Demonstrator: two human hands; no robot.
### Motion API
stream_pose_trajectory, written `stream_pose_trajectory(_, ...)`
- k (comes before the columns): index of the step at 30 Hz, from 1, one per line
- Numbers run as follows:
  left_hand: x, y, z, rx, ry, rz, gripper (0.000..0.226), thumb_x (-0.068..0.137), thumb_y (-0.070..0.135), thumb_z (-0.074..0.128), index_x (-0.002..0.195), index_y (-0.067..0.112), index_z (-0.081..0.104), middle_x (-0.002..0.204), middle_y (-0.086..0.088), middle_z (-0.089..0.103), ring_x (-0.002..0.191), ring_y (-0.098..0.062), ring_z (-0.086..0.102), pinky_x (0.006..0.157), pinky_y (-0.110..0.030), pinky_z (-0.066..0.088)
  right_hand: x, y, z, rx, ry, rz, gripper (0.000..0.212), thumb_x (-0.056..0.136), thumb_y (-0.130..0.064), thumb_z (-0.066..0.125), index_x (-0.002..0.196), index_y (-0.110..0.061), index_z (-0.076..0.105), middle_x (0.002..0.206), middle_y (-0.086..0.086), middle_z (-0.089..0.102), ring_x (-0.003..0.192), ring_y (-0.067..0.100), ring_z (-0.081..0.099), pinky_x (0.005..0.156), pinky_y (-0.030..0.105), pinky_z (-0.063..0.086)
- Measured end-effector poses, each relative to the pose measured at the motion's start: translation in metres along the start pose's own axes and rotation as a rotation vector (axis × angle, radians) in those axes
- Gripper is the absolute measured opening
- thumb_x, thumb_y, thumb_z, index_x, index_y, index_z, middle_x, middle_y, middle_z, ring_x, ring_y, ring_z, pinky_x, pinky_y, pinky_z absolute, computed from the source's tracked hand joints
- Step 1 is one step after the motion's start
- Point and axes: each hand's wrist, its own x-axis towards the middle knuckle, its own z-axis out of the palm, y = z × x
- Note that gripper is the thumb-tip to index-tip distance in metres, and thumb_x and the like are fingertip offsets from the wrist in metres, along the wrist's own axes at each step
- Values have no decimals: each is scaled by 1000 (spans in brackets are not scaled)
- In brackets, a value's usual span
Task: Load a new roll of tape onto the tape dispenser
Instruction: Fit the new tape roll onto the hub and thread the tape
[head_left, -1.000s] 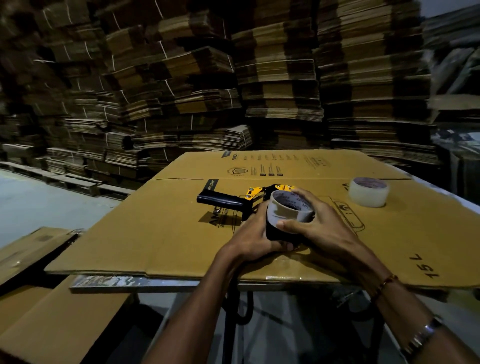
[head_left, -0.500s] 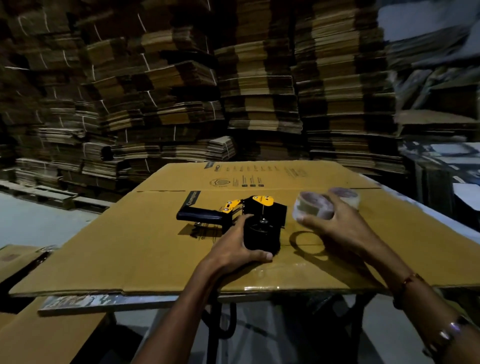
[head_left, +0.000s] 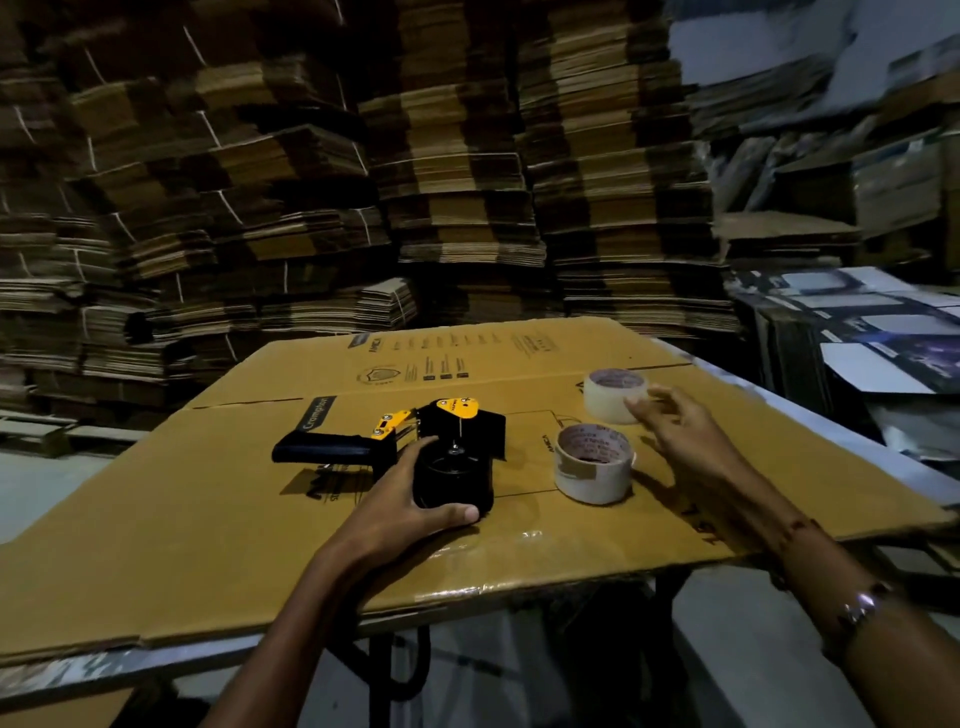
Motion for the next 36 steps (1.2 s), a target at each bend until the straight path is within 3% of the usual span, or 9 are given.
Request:
stream_pose_trajectory(5, 9, -2, -2, -28, -13, -11, 129, 42, 78, 82, 152, 38, 26, 144, 7, 46, 127, -14, 50, 106, -36, 46, 42, 14, -7, -10, 78, 145, 94, 78, -39, 82, 153, -15, 29, 150, 12, 43, 129, 31, 48, 104, 50, 44)
stream_pose_trajectory(9, 17, -4, -6, -28, 1, -19, 129, 44, 74, 82, 153, 36, 25, 144, 7, 45, 128, -15, 48, 104, -33, 45, 63, 14, -5, -69, -3, 144, 111, 73, -33, 87, 156, -16, 16, 156, 9, 34, 136, 32, 40, 100, 48, 44)
stream_pose_trajectory(13, 25, -7, -4, -26, 4, -12, 125, 45, 72, 82, 151, 38, 27, 141, 9, 47, 127, -13, 48, 100, -29, 46, 78, 15, -3, -83, -86, 111, 113, 62, -36, 92, 151, -20, 26, 141, -2, 51, 121, 24, 52, 101, 48, 46)
stream_pose_trajectory(17, 25, -7, -5, -19, 4, -4, 130, 40, 81, 80, 151, 37, 28, 143, 7, 47, 130, -15, 48, 107, -39, 46, 91, 16, -3, -90, -165, 69, 132, 47, -44, 96, 153, -21, 21, 134, 2, 58, 115, 22, 58, 99, 45, 51)
stream_pose_trajectory(20, 26, -8, -5, -5, 8, -2, 129, 41, 79, 80, 151, 37, 27, 145, 6, 46, 132, -16, 47, 109, -40, 45, 94, 18, -1, -83, -177, 56, 105, 65, -22, 91, 149, -14, 28, 125, 0, 59, 107, 19, 59, 88, 36, 53)
stream_pose_trajectory(23, 26, -7, -5, -3, 18, 6, 127, 43, 75, 80, 151, 36, 28, 142, 8, 47, 131, -15, 47, 105, -33, 46, 95, 24, 1, -117, -125, 45, 105, 54, -36, 96, 141, -14, 42, 125, 0, 62, 111, 21, 61, 97, 43, 53)
stream_pose_trajectory(25, 25, -5, -4, 5, 24, 11, 125, 44, 71, 80, 152, 35, 28, 140, 9, 47, 129, -14, 48, 104, -31, 46, 97, 30, 0, -102, -91, 39, 110, 41, -53, 97, 134, -20, 48, 124, 0, 64, 107, 20, 65, 91, 45, 57)
stream_pose_trajectory(31, 24, -5, -3, 19, 45, 12, 111, 59, 58, 87, 150, 37, 29, 140, 6, 48, 126, -15, 48, 104, -34, 45, 71, 10, 6, 100, -58, 64, 80, 65, -47, 88, 128, -17, 50, 115, 5, 65, 96, 25, 67, 58, 30, 52)
stream_pose_trajectory(36, 21, -3, -4, 28, 39, -6, 112, 60, 57, 88, 151, 36, 27, 145, 1, 48, 131, -19, 48, 107, -37, 45, 45, -23, 12, 164, -100, 8, 82, 62, -52, 84, 129, -18, 51, 117, 7, 64, 101, 25, 66, 78, 39, 59)
